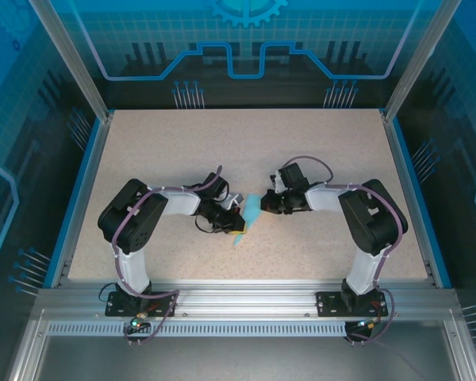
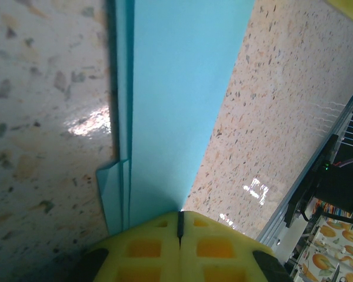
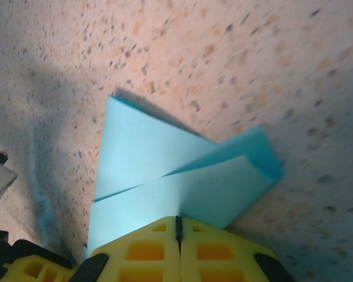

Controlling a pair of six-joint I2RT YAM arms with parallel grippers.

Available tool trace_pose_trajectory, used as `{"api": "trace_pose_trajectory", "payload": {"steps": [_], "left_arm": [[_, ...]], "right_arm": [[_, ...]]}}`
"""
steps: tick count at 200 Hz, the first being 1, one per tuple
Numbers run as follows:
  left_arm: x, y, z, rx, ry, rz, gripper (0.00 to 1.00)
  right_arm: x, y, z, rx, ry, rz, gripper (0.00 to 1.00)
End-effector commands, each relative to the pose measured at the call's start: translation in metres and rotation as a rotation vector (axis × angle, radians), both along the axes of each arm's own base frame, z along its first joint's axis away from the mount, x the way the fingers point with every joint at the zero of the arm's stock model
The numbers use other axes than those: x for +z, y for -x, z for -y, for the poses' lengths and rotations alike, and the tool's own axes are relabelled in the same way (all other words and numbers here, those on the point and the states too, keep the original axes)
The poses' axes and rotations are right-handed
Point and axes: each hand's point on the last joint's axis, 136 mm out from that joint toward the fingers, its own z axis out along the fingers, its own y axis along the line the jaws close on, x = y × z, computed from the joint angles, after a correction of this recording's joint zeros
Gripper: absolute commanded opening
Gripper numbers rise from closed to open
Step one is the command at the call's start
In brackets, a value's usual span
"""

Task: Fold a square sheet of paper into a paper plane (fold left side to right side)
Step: Fold the wing for the fifth time at the center of the table.

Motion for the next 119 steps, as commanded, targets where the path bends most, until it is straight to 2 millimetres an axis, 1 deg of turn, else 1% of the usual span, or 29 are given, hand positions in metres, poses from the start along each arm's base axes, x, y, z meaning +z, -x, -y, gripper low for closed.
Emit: {"api": "trace_pose_trajectory", "payload": {"steps": [1,35,65,119], "left_arm": [[-0.039,0.036,-0.028,-0.017,-0.18,-0.109,0.0],[-0.039,0.036,-0.028,-0.017,-0.18,-0.108,0.0],[-0.039,0.036,-0.028,-0.017,-0.179,-0.107,0.0],[-0.037,0.035,-0.028,-0.013,-0.177,-0.102,0.0]], "right_arm": [[-0.012,-0.019,0.032,-0.078,0.098,0.012,0.06],[-0.011,-0.026,0.041,-0.09,0.096,0.014,0.06],[-0.013,-0.033,0.049,-0.105,0.095,0.006,0.06],[-0.012,-0.049,0.063,-0.129,0.085,0.01,0.06]]}}
